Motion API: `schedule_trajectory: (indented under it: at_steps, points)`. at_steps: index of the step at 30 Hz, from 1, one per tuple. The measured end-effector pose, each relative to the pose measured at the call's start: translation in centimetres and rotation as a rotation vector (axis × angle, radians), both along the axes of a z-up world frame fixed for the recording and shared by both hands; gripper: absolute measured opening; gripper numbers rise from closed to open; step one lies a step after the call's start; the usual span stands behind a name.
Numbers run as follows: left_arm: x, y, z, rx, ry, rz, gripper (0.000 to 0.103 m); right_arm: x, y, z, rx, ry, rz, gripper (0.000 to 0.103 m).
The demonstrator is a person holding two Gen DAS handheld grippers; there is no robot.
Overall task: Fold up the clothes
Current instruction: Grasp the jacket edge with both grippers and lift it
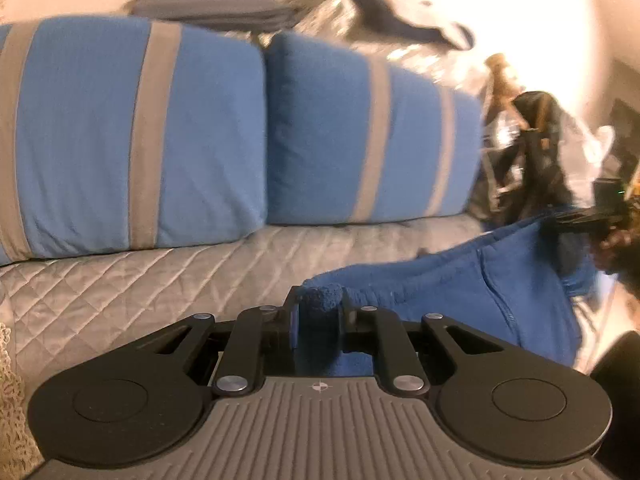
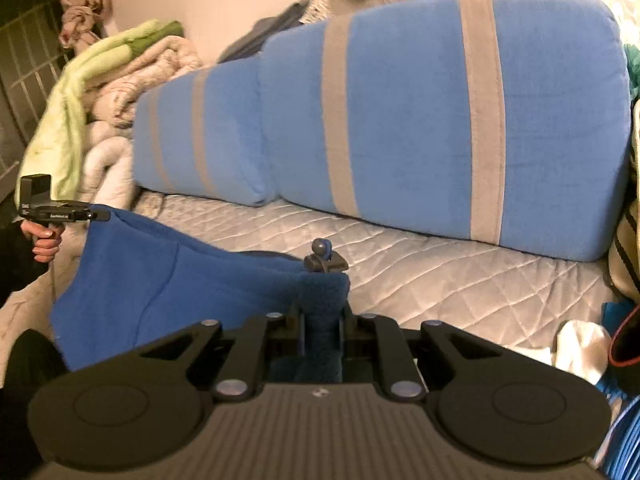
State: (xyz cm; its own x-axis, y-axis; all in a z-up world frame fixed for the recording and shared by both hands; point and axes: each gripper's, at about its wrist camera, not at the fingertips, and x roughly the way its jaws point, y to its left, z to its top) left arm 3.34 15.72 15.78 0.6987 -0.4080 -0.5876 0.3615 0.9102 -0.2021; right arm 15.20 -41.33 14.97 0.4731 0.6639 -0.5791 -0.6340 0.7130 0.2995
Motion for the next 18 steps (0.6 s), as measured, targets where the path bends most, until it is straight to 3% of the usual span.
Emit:
schedule_trajectory:
  at_steps: [7,12,16,18]
  points:
    - [4.8,1.2,-2.9,-0.001,0.026,0.073,0.016,3.8,1.3,-2.6,-0.017,0.021,-0.051,0.013]
    - [7.2,0.5,-6.4,0.069,0.073,0.120,0.016,5.0,3.3,-5.6,-0.105,0.048,-0.096,0.013]
    - [8.6,-0.4,-8.2,0.108,0.078,0.178,0.016,5.7,3.4,-6.1,-0.113,0.051,-0.179,0.013]
    - [9.2,-0.5,-8.4,0.107,0.070,0.210,0.016,5.7,4.3,-6.3,-0.170,0.049,-0.213,0.015]
